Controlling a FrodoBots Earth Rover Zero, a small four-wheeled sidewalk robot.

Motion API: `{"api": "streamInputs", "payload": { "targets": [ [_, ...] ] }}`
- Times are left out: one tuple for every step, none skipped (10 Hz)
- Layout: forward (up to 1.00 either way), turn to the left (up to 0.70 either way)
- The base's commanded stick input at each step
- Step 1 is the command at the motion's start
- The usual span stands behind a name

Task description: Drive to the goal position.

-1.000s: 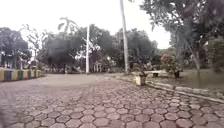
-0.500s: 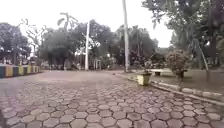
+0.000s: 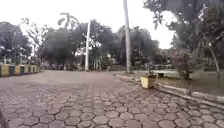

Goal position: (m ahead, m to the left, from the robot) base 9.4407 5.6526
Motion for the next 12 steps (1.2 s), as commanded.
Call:
{"api": "streamInputs", "payload": {
  "targets": [
    [0.70,0.00],
    [0.70,0.00],
    [0.70,0.00],
    [0.70,0.00],
    [0.70,0.00],
    [0.70,0.00],
    [0.70,0.00],
    [0.70,0.00],
    [0.70,0.00],
    [0.70,0.00],
    [0.70,0.00],
    [0.70,0.00]
  ]
}}
